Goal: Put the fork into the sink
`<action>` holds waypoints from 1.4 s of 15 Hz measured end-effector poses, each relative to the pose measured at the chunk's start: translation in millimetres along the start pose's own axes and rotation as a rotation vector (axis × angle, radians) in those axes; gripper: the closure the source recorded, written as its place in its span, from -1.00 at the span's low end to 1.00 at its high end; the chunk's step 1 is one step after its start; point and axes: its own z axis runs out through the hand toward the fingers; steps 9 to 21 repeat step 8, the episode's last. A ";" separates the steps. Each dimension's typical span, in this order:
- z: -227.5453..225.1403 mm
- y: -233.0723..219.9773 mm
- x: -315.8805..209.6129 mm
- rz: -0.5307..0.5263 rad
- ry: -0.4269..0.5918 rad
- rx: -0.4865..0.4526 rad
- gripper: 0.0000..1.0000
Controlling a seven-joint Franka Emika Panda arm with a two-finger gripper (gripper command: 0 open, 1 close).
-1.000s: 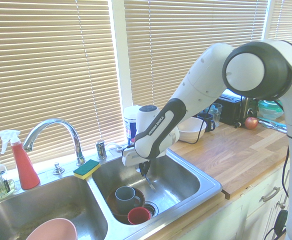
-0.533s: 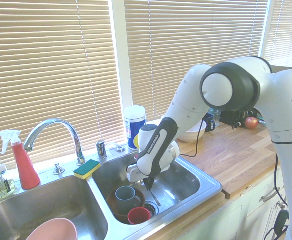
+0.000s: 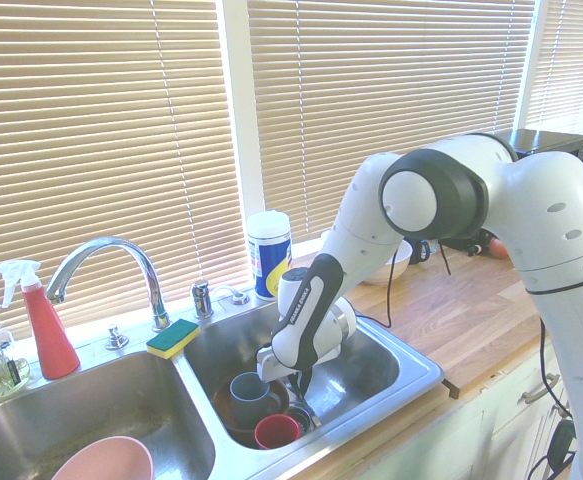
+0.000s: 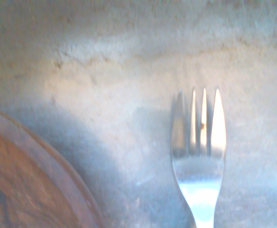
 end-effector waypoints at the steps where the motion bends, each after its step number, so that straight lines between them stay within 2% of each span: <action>1: -1.6 -1.3 1.6 -0.010 0.003 0.004 -1.00; 4: -27.2 -11.5 8.9 -0.028 0.022 0.029 -1.00; 8: -126.4 -23.1 7.1 -0.061 0.005 0.000 -1.00; 21: -126.4 -23.1 7.1 -0.061 0.005 0.000 -1.00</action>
